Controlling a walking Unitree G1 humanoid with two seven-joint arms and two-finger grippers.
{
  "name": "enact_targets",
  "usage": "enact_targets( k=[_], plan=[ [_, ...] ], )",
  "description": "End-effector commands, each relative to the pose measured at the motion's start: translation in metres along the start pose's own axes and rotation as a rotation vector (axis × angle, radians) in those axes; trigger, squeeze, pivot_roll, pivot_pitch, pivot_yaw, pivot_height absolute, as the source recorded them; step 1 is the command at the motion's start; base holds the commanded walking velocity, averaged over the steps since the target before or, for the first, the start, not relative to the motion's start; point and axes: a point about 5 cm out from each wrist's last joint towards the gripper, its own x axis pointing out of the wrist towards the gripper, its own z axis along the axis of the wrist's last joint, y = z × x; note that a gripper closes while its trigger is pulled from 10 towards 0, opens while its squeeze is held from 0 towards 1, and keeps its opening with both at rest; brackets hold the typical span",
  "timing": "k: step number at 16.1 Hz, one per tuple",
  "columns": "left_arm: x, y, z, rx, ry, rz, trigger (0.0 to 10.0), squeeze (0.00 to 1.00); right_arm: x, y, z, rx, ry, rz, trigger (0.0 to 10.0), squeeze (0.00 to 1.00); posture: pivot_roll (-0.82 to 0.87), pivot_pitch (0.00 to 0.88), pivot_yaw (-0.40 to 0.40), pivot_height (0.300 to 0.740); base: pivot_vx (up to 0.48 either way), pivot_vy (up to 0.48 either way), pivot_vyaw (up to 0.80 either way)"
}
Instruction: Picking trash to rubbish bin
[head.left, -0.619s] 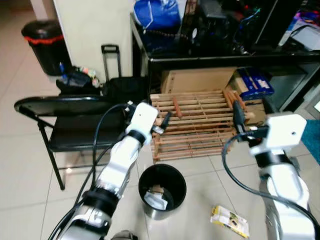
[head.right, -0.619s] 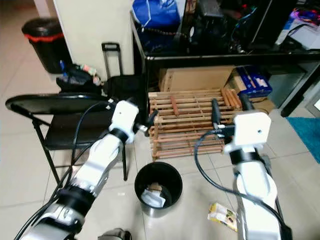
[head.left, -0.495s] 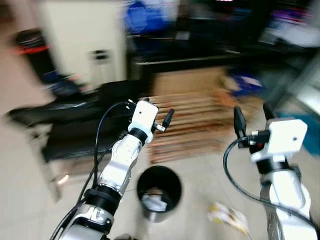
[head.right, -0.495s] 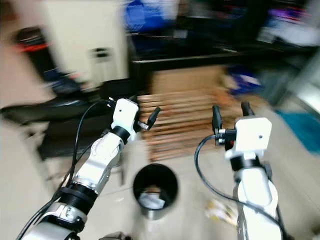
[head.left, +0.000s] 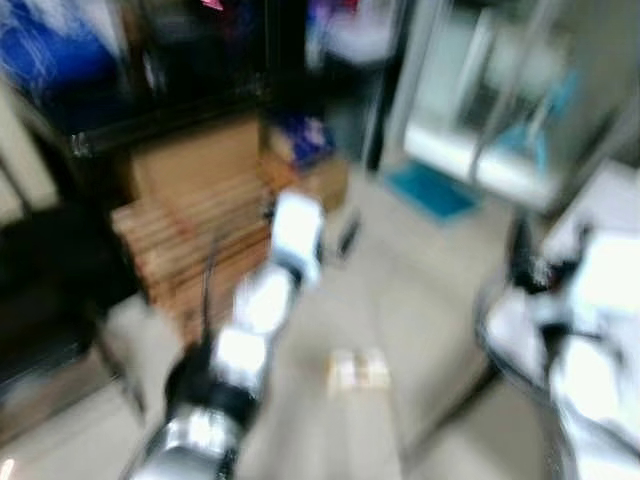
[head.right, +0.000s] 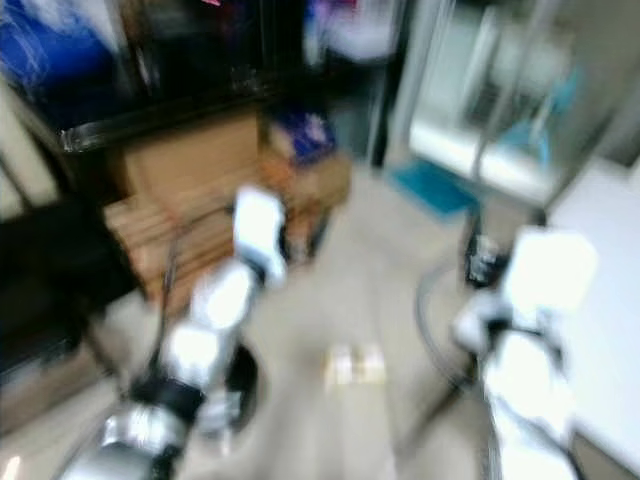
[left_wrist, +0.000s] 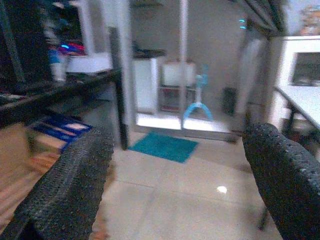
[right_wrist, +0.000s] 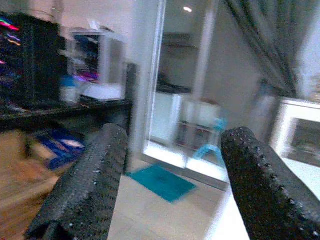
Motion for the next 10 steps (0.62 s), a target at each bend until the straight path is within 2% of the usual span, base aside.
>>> enact_targets(
  k=[1,7,10],
  plan=[
    [0.0028,-0.0002,0.0054,0.003,-0.014,-0.010,10.0,0.00,0.0002,0.0013,0.0048,0.007,-0.009,0.004,10.0,0.00,0.08,0.012,-0.064,0.740,0.000,0.000,-0.80],
    [0.0045,-0.0029,0.0027,-0.044,0.012,-0.033,10.0,0.00,0.0009,0.0045,0.0047,0.017,0.008,0.007,10.0,0.00,0.07,0.007,-0.061,0.740,0.000,0.000,-0.80],
    [0.0066,-0.0015,0.0026,-0.015,0.019,-0.016,10.0,0.00,0.0029,0.0019,0.0030,0.051,0.026,-0.020,10.0,0.00,0.08,0.003,-0.062,0.740,0.000,0.000,-0.80]
  ],
)
